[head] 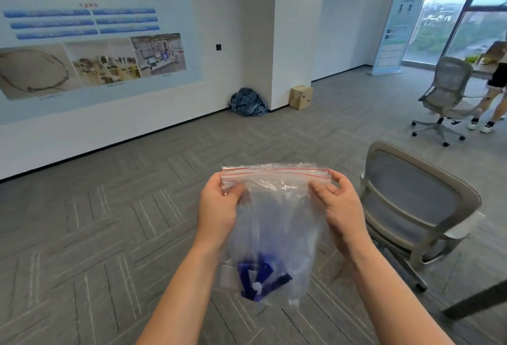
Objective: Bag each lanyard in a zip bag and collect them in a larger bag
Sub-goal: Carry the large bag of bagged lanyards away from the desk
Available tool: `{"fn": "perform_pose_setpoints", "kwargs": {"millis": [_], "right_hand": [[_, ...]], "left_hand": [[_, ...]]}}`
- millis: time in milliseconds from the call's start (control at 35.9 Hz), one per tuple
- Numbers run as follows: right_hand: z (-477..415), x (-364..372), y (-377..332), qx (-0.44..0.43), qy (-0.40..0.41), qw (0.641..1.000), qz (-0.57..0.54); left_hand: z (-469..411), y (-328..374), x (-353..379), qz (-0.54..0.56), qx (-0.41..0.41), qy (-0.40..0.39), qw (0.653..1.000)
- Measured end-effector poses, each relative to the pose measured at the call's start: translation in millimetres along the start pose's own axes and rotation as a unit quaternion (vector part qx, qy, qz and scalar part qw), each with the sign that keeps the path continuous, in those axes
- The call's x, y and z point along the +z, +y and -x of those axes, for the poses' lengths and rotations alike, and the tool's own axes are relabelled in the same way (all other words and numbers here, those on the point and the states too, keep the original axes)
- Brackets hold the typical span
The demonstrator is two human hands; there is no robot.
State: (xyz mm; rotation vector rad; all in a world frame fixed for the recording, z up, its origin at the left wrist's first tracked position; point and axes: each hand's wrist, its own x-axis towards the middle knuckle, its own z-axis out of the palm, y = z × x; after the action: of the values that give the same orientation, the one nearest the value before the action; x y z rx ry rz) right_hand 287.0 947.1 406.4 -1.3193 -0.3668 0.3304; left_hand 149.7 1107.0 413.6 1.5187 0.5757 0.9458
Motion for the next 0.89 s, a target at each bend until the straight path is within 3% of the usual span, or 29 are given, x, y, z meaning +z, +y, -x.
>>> {"fn": "perform_pose_setpoints", "kwargs": {"millis": [223, 362, 501, 891], "right_hand": [[-90.8, 33.3, 12.0, 0.02, -0.006, 0.998, 0.058], [-160.4, 56.2, 18.7, 0.02, 0.094, 0.989, 0.11], [-228.9, 66.0, 14.7, -0.028, 0.13, 0.98, 0.145], [-443.1, 19.9, 32.2, -0.057, 0.166, 0.98, 0.092]], "left_hand": [[-136.4, -28.0, 27.7, 0.015, 0.018, -0.059, 0.998], [-216.9, -43.1, 48.0, 0.006, 0.007, -0.091, 0.996], [-280.7, -54.6, 73.9, 0.003, 0.009, -0.124, 0.992], [-435.3, -108.6, 224.1, 0.032, -0.066, -0.153, 0.985]]}}
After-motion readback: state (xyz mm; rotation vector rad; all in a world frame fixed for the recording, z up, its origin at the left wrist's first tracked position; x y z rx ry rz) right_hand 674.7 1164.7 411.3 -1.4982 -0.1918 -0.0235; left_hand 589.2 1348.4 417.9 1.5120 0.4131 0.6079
